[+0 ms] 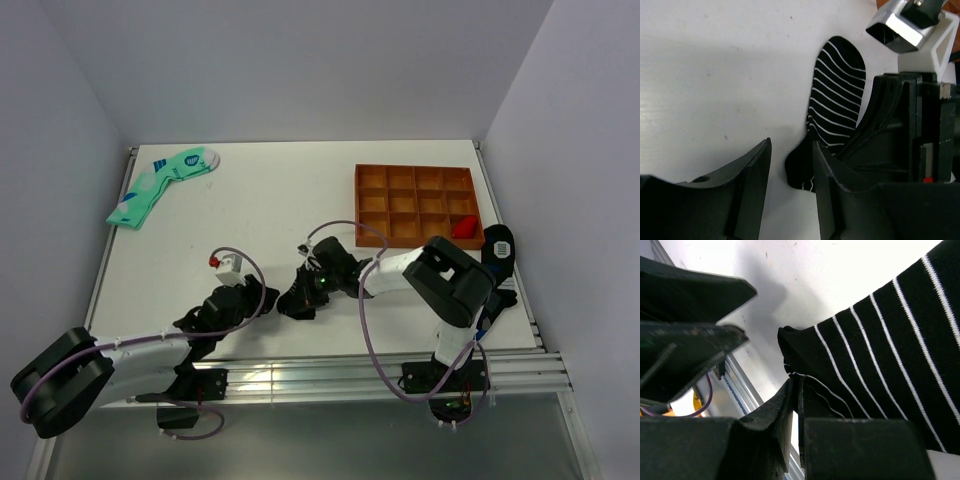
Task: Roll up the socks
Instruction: Roll the sock at the center of the board.
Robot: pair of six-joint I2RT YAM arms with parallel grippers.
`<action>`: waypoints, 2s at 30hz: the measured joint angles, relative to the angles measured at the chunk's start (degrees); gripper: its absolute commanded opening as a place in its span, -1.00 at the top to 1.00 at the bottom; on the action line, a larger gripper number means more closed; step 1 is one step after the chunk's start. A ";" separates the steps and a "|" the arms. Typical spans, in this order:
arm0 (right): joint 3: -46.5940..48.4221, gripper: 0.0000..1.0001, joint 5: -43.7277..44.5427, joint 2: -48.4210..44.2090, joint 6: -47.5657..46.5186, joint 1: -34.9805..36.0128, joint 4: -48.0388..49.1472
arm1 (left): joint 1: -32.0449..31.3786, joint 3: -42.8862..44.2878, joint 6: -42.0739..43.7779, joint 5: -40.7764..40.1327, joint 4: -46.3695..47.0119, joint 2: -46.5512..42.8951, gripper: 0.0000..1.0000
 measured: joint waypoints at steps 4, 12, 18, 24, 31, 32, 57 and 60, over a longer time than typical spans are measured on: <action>-0.33 0.90 0.22 -0.59 -0.17 -0.02 0.04 | -0.33 -1.03 0.04 2.25 -0.42 -1.51 0.04; -0.39 0.92 0.24 -0.83 -0.22 0.00 0.02 | -0.96 -1.16 0.15 4.00 -0.46 -0.20 0.06; -0.39 0.92 0.37 -2.16 -0.39 -0.02 -0.02 | -2.54 0.37 -0.07 3.87 -1.03 4.28 0.06; -0.42 0.92 0.42 -3.56 -0.42 0.00 0.02 | -3.61 2.40 -0.35 2.64 -2.29 6.14 0.12; -1.07 0.93 0.59 -3.85 -0.42 0.00 0.13 | -3.85 5.22 -1.77 0.31 -6.03 8.35 0.32; -1.25 0.94 0.59 -3.87 -0.42 -0.02 0.15 | -3.85 5.42 -1.92 0.11 -6.19 8.61 0.38; -2.97 0.95 3.76 -6.45 -1.88 -0.02 -1.51 | -4.83 8.81 -2.91 -0.57 -13.73 8.98 0.99; -2.91 0.96 4.44 -6.56 -2.32 -0.04 -2.25 | -4.83 9.29 -2.49 -0.48 -15.78 8.11 1.00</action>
